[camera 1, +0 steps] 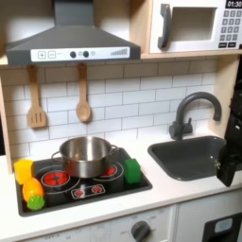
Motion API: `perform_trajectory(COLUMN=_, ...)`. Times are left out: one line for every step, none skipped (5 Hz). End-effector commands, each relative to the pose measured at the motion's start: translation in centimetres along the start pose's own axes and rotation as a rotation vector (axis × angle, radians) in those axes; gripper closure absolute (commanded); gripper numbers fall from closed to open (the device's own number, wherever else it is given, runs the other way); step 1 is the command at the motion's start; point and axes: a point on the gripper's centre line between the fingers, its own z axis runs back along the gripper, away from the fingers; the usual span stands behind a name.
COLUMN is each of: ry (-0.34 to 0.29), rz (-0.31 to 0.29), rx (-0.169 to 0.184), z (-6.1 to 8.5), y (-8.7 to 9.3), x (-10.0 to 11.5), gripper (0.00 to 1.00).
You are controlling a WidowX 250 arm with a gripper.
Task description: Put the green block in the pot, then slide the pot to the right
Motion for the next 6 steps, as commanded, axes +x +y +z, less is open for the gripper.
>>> perform_trajectory(ry=-0.003, rz=0.000, rx=0.000, z=0.0, y=0.0, x=0.0, gripper=0.00)
perform_trajectory(ry=-0.027, rz=0.006, rx=0.023, z=-0.4, y=0.3, x=1.7, gripper=0.00)
perform_trajectory(ry=-0.021, rz=0.005, rx=0.031, z=-1.0, y=0.5, x=2.9, gripper=0.00)
perform_trajectory(ry=-0.023, rz=0.014, rx=0.052, z=-1.4, y=1.2, x=4.5, gripper=0.00)
perform_trajectory(ry=-0.021, rz=0.022, rx=0.051, z=-1.9, y=1.8, x=5.6, gripper=0.00)
perform_trajectory(ry=-0.041, rz=0.020, rx=0.063, z=-2.4, y=3.1, x=7.5, gripper=0.00)
